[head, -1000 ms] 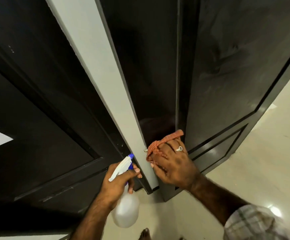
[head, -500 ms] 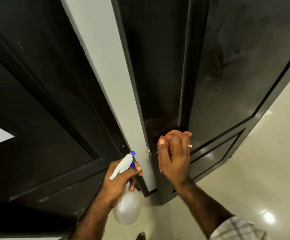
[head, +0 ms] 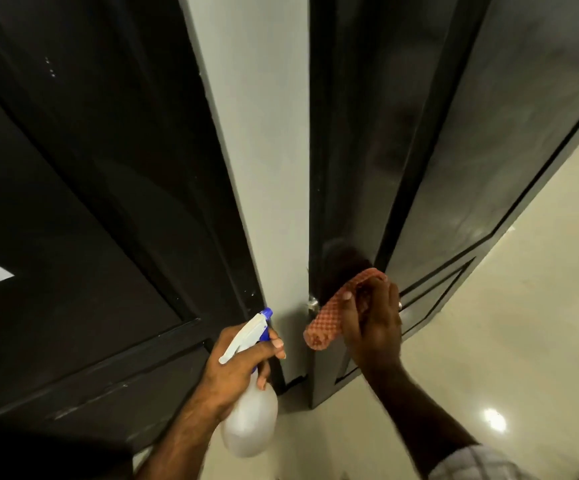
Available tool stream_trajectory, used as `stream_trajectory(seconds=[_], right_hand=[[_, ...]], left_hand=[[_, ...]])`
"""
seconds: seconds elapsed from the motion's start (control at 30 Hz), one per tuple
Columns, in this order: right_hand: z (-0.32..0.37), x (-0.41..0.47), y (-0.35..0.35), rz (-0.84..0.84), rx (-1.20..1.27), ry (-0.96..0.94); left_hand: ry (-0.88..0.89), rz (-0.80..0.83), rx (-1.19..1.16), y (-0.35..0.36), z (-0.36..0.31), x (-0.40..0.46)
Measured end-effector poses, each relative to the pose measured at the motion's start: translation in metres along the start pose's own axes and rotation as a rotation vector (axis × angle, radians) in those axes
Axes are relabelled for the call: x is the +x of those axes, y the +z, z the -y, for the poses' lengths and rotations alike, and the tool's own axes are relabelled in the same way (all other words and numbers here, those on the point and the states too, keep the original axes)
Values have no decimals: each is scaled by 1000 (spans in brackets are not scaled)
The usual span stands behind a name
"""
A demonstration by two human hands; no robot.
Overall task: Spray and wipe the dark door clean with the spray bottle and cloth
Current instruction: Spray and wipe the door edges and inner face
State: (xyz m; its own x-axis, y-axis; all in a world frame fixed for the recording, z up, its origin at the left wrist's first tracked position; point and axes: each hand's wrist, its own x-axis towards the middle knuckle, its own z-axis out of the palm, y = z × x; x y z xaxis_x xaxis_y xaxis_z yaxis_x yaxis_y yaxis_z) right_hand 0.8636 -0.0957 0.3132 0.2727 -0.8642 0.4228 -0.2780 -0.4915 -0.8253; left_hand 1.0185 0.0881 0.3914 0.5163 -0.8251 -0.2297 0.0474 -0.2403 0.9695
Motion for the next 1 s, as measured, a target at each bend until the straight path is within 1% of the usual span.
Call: stream_trajectory(seconds=[0.07, 0.13, 0.17, 0.2, 0.27, 0.33, 0.4, 0.53, 0.6, 0.67, 0.7, 0.73, 0.77, 0.8, 0.87, 0.9, 1.0], right_hand=[[17, -2, 10, -83, 301, 361], [27, 6, 11, -60, 547, 746], [30, 12, 5, -20, 633, 897], [31, 17, -2, 26, 727, 1015], [33, 22, -16, 128, 844, 1140], [32, 24, -24, 215, 821, 1132], [32, 25, -24, 248, 647, 1037], [49, 26, -14, 255, 164, 737], [54, 23, -17, 289, 76, 591], [51, 15, -28, 406, 32, 430], [48, 10, -33, 466, -70, 329], [45, 4, -36, 508, -226, 220], [43, -1, -34, 505, -410, 144], [43, -5, -31, 458, -575, 99], [55, -7, -20, 332, -817, 50], [63, -6, -13, 314, -917, 56], [79, 0, 5, 351, -1089, 168]], left_hand=[[1, 26, -8, -13, 5, 5], [-5, 40, -29, -24, 11, 10], [-5, 46, -43, -27, 13, 12], [-4, 52, -57, -30, 15, 13], [-1, 82, -73, -36, 17, 16], [1, 122, -81, -41, 16, 17], [-8, 127, -89, -45, 16, 17], [-60, 82, -145, -49, 18, 18], [-89, 98, -159, -52, 20, 20], [-115, 129, -145, -56, 24, 25], [-127, 146, -126, -58, 26, 27], [-132, 172, -103, -60, 27, 29], [-128, 195, -91, -62, 28, 30], [-120, 216, -94, -62, 29, 31], [-107, 246, -99, -60, 30, 32], [-107, 258, -102, -60, 29, 33], [-108, 254, -127, -59, 27, 33]])
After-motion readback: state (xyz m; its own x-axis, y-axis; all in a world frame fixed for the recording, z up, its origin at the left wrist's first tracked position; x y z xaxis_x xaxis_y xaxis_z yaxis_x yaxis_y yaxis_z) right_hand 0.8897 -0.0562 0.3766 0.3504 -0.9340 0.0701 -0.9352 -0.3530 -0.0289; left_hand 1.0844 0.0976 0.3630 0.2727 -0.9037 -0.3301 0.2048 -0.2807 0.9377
